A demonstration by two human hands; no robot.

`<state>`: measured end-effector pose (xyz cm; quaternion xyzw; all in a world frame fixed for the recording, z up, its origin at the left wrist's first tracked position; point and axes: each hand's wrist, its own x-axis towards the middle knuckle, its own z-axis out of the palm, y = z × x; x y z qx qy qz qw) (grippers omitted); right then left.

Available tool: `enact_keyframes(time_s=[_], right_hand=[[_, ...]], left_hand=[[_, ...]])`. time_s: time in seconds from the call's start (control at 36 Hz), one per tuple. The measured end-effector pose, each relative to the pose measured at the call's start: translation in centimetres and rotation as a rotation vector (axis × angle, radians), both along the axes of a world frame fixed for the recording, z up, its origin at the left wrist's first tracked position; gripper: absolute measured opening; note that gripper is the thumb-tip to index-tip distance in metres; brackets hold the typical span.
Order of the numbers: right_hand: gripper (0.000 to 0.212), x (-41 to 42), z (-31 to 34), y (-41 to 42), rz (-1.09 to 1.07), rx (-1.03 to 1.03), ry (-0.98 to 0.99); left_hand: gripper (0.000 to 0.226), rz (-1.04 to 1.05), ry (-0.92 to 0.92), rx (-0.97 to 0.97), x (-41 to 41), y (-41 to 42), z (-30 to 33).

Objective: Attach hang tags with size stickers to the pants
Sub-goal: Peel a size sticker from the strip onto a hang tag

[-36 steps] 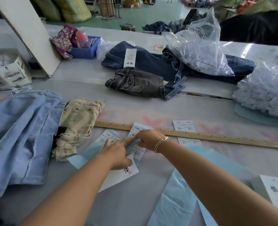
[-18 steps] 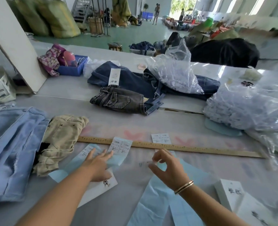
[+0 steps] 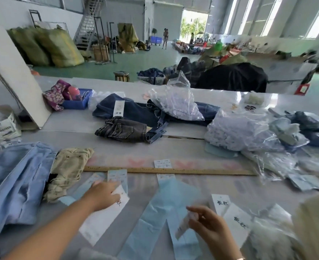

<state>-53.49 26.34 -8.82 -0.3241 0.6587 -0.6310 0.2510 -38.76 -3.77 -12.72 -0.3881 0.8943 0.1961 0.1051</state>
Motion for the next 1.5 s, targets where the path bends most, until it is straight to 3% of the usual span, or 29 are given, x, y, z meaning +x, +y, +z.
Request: enact_keyframes(time_s=[0.03,0.14,0.28,0.47,0.78,0.97,1.06,1.17,1.22,1.31,1.39,1.44,1.5], right_hand=[[0.033,0.3,0.3,0.4,0.015,0.007,0.005],[0.039,1.8,1.8,1.5,0.048,-0.023,-0.054],[0.052,3.8,3.6,2.4,0.117,0.019,0.007],[0.058,6.8,5.2,4.0,0.117,0.139,0.181],[0.058,9.9,2.9,5.7,0.153,0.235,0.404],[0.055,10.3,1.3,6.5,0.042,0.243,0.441],[0.057,10.2,0.0,7.2,-0.023,0.331,0.357],[0.015,10.3,-1.6,9.4,0.136,0.433,-0.077],[0.013,10.3,-2.3,10.8,0.115,0.402,-0.167],[0.027,9.7,-2.4,12.8,0.158,0.428,-0.181],[0.019,7.2,-2.5,14.5,0.208,0.502,-0.130],[0.029,4.4,-2.7,15.7,0.034,0.463,-0.085],[0.022,1.1,-3.5,16.6,-0.200,0.463,0.036]], left_hand=[[0.030,0.057,0.108,0.078,-0.1,1.3,1.0],[0.035,0.216,0.497,0.463,0.1,7.8,4.5],[0.031,0.361,0.726,0.871,1.4,15.2,6.9],[0.031,0.464,0.893,1.116,4.4,21.6,7.7],[0.032,0.459,0.926,1.196,6.8,26.3,7.0],[0.021,0.432,0.952,1.052,6.4,28.2,5.7],[0.020,0.520,1.023,1.069,5.9,29.0,5.4],[0.020,0.626,1.107,1.188,5.3,29.4,5.0],[0.019,0.627,1.105,1.216,4.9,29.8,4.5],[0.019,0.625,1.089,1.202,4.1,30.9,3.4],[0.020,0.699,1.104,1.157,3.6,31.4,2.0],[0.019,0.730,1.077,1.124,3.6,31.2,1.4],[0.019,0.736,1.039,1.102,3.6,31.0,1.1]])
